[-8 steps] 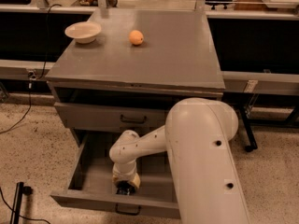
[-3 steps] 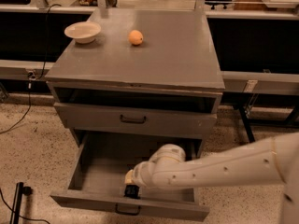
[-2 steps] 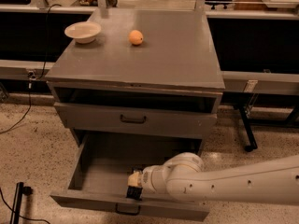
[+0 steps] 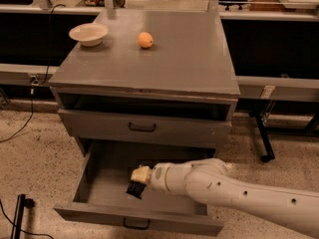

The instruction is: Pick rxbar blueberry from middle drawer and place on counter

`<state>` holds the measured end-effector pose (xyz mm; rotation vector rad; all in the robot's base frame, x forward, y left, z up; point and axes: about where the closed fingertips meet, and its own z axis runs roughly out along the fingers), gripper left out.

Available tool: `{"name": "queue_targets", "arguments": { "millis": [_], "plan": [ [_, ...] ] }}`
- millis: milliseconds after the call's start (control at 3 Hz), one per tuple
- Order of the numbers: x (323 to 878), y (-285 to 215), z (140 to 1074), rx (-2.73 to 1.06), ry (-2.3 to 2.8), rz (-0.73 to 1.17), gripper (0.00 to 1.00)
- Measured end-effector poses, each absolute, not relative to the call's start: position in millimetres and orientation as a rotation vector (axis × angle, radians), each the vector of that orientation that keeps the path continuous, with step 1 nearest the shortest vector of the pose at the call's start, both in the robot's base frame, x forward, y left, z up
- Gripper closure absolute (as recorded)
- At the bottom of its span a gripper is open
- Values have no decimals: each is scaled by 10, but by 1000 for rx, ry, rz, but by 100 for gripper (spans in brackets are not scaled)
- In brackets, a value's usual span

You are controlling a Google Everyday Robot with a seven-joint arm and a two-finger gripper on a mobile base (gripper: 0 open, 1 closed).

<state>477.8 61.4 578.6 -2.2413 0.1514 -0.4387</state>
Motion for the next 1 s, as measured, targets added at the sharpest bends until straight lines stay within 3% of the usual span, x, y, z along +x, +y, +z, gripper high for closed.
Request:
{"name": "queue_targets", "arguments": {
  "millis": [667,1000],
  "plan": [
    [5466,-361,6984,-2222,259,-519,100],
    [5422,-428,6989,-2255,251,-471,100]
  ]
}}
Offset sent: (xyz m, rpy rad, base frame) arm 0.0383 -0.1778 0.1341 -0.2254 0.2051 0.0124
